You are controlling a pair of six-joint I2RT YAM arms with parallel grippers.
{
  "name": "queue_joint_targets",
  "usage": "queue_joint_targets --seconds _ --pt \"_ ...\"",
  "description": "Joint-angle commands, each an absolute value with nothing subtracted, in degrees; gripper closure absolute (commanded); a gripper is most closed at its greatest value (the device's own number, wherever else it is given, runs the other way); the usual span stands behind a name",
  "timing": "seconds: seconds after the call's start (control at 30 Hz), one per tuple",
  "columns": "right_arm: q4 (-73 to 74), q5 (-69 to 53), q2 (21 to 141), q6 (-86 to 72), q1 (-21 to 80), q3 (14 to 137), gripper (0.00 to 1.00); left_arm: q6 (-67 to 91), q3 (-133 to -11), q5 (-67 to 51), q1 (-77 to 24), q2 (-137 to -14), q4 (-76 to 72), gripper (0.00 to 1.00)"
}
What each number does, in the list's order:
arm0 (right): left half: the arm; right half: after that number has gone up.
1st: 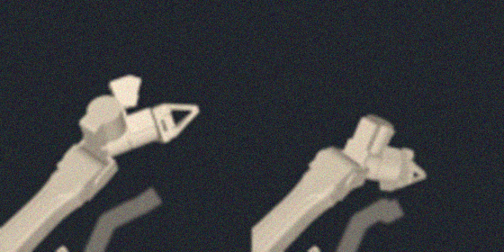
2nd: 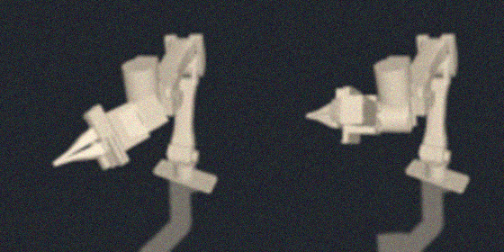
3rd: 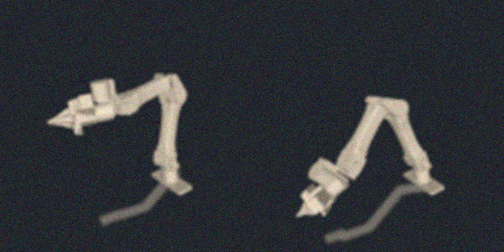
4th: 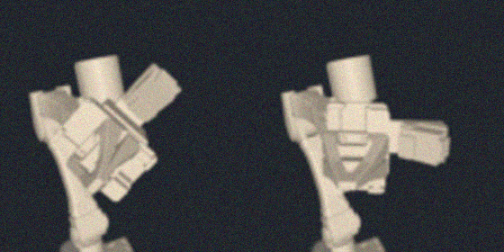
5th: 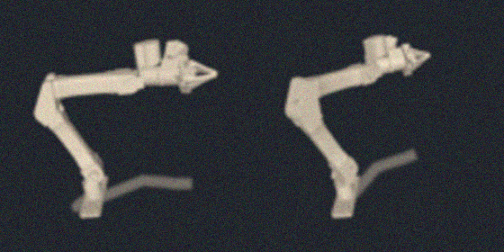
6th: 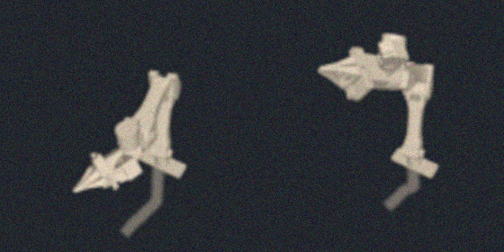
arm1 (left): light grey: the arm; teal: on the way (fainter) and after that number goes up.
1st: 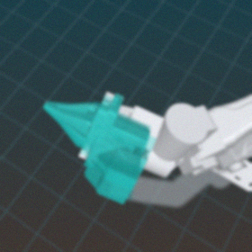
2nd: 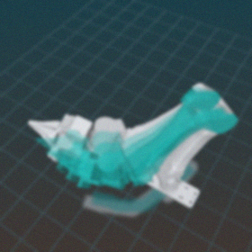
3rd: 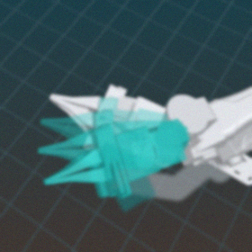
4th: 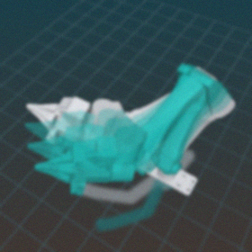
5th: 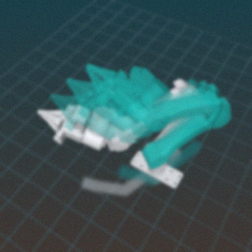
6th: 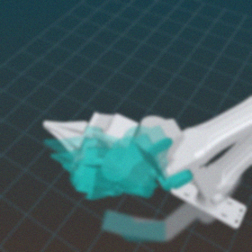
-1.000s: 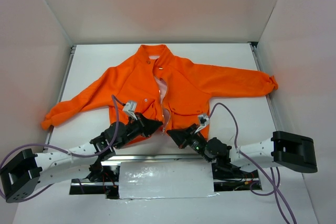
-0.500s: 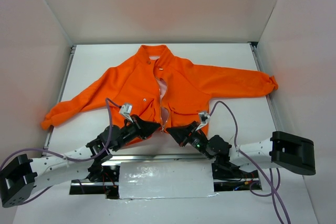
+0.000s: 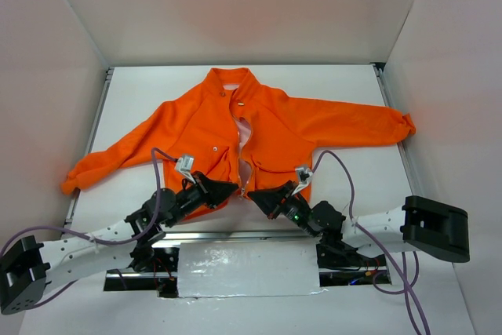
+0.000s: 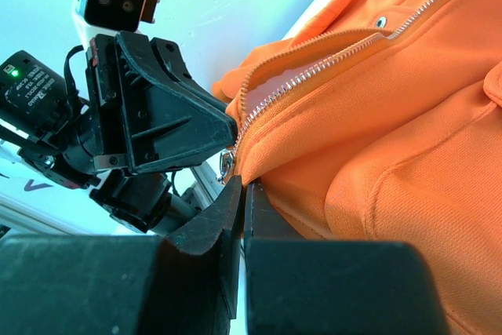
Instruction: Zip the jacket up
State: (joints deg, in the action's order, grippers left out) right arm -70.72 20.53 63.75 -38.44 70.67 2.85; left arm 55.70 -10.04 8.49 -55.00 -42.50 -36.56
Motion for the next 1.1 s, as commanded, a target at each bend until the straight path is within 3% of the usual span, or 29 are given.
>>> queue_joint_targets --seconds 0.0,1.07 --pt "-74.96 20.21 64.07 -37.27 70.66 -1.32 1.00 55.37 -10.37 7.03 -55.28 -40.61 -40.17 1.00" --pt "-75.59 22.50 62.58 -36.21 70.31 -1.85 1.00 56.43 -10.28 4.48 -55.20 -42.71 -42.81 1.00"
